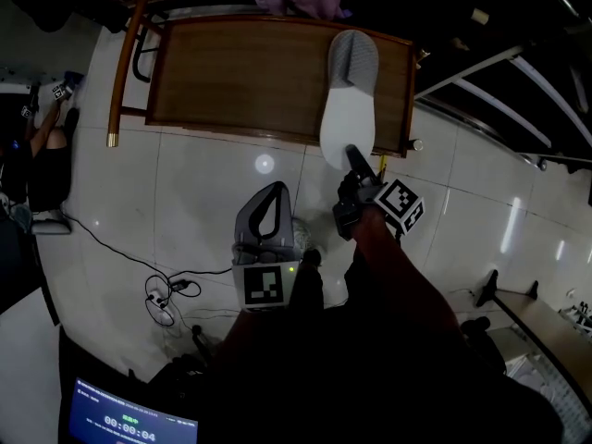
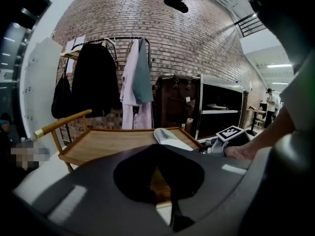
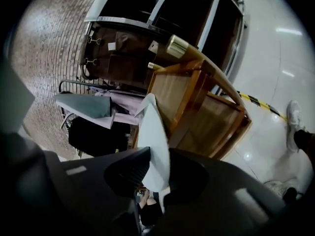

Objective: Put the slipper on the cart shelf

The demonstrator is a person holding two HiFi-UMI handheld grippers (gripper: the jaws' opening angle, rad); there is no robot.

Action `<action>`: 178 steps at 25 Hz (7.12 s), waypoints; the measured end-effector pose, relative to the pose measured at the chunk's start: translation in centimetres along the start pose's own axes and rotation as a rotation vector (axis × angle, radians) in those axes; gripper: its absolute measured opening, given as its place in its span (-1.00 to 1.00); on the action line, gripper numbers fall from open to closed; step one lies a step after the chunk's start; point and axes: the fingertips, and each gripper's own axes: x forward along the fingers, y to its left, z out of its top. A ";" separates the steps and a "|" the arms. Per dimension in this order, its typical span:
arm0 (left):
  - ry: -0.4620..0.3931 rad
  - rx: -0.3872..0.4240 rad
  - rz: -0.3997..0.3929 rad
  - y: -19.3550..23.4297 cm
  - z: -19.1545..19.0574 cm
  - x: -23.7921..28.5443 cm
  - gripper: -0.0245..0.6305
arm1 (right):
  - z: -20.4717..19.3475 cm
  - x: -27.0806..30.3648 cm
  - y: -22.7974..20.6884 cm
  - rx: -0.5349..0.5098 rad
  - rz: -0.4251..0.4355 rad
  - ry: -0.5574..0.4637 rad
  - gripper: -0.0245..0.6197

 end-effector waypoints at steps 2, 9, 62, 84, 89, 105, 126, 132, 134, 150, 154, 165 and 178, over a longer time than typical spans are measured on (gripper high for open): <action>-0.004 0.001 0.004 0.1 0.2 -0.2 -0.89 | 0.0 -0.3 0.5 -0.043 0.012 0.000 -0.74; -0.044 0.015 0.000 -0.1 1.6 -1.2 -0.89 | 0.3 -3.0 2.6 -0.183 0.005 -0.027 -0.79; -0.393 0.117 -0.159 -8.8 17.8 -6.6 -0.89 | 5.8 -26.2 26.1 -1.677 -0.095 -0.696 -0.79; -0.360 0.101 -0.223 -27.8 20.4 5.9 -0.89 | 27.1 -31.9 15.2 -1.546 -0.274 -0.568 -0.79; -0.371 0.104 -0.252 -33.3 21.0 10.3 -0.89 | 32.0 -32.6 10.9 -1.537 -0.324 -0.503 -0.78; -0.316 0.139 -0.180 -36.3 22.4 17.8 -0.89 | 43.3 -25.5 9.1 -1.313 -0.334 -0.353 -0.78; -0.306 0.157 -0.084 -32.4 23.9 21.1 -0.89 | 56.4 -10.0 7.7 -0.425 -0.151 -0.350 -0.79; -0.314 0.150 -0.061 -31.9 23.7 20.9 -0.89 | 58.5 -8.0 6.4 -0.380 -0.207 -0.389 -0.78; -0.302 0.142 -0.059 -31.5 23.6 20.5 -0.89 | 58.4 -7.3 6.1 -0.391 -0.225 -0.395 -0.77; -0.288 0.101 -0.037 -30.5 21.8 19.9 -0.88 | 59.7 -7.9 5.3 -0.946 -0.518 -0.402 -0.15; -0.294 0.099 -0.042 -30.7 22.1 19.8 -0.89 | 59.8 -9.3 7.7 -1.111 -0.468 -0.421 0.00; -0.369 0.092 -0.169 -34.8 24.9 20.3 -0.89 | 47.6 -23.6 13.5 -1.399 -0.162 -0.325 -0.31; -0.374 0.129 -0.200 -37.2 26.3 16.7 -0.89 | 42.1 -30.4 15.2 -1.477 -0.106 -0.446 -0.92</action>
